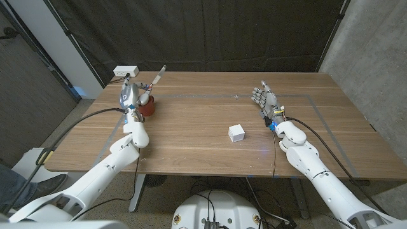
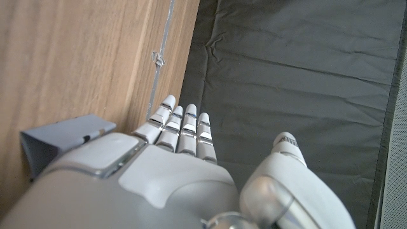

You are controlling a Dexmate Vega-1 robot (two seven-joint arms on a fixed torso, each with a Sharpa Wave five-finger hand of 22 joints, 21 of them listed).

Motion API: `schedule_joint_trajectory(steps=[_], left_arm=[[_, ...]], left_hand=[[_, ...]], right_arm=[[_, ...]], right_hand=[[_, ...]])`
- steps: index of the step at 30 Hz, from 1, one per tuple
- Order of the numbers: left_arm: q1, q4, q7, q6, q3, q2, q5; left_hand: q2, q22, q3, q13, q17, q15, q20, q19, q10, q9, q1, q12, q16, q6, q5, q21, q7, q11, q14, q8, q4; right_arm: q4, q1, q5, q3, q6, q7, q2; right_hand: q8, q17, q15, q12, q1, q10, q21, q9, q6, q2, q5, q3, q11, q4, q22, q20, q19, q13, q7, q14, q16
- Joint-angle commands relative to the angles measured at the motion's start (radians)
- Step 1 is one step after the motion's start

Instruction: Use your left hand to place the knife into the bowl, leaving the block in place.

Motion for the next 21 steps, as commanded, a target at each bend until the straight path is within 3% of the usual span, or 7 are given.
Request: schedule_joint_trajectory(steps=[1, 8, 13, 21], left_arm=[[-0.019, 0.058, 0.015, -0.021, 0.029, -0.011, -0.021], [-0.023, 0.076, 0.008, -0.026, 0.04, -0.015, -0.036], [-0.019, 0.08, 0.008, -0.032, 0.041, -0.015, -0.047], [0.007, 0.07, 0.04, -0.049, 0.023, -0.015, -0.066]], left_hand=[[-0.002, 0.003, 0.031, 0.003, 0.005, -0.102, -0.032, 0.008, 0.075, 0.001, -0.008, -0.004, 0.001, 0.008, 0.005, 0.003, 0.001, -0.072, -0.003, 0.007, 0.036], [-0.004, 0.003, 0.032, 0.002, 0.004, -0.099, -0.025, 0.01, 0.072, 0.0, -0.011, -0.011, 0.001, 0.009, 0.004, 0.004, -0.005, -0.073, -0.008, 0.008, 0.038], [-0.007, 0.004, 0.032, -0.002, 0.005, -0.092, 0.003, 0.016, 0.064, -0.002, -0.018, -0.023, 0.003, 0.02, 0.0, 0.007, -0.017, -0.082, -0.01, 0.013, 0.042], [-0.005, 0.006, 0.035, 0.0, 0.006, -0.087, 0.015, 0.018, 0.045, 0.008, -0.031, -0.036, 0.005, 0.046, -0.007, 0.007, -0.023, -0.084, -0.014, 0.034, 0.051]], right_arm=[[-0.013, -0.001, -0.002, 0.0, -0.02, -0.007, -0.008], [-0.019, -0.002, -0.002, 0.001, -0.033, -0.011, -0.013], [-0.022, 0.001, -0.003, 0.0, -0.042, -0.012, -0.016], [-0.03, 0.009, -0.01, -0.009, -0.054, -0.009, -0.02]], right_hand=[[-0.003, 0.003, 0.004, 0.002, 0.002, 0.008, -0.004, 0.005, 0.009, 0.01, 0.001, 0.002, -0.003, -0.004, 0.002, 0.003, 0.01, 0.004, -0.001, 0.008, 0.0], [-0.002, 0.003, 0.005, 0.002, 0.002, 0.007, -0.006, 0.005, 0.01, 0.011, 0.001, 0.002, -0.003, -0.005, 0.002, 0.004, 0.01, 0.004, -0.001, 0.008, 0.0], [-0.003, 0.003, 0.004, 0.002, 0.001, 0.008, -0.007, 0.005, 0.01, 0.011, 0.001, 0.002, -0.003, -0.005, 0.002, 0.004, 0.011, 0.004, -0.002, 0.008, 0.0], [-0.003, 0.003, 0.004, 0.001, 0.002, 0.007, -0.009, 0.005, 0.01, 0.012, 0.001, 0.002, -0.004, -0.005, 0.002, 0.004, 0.012, 0.004, -0.001, 0.008, 0.0]])
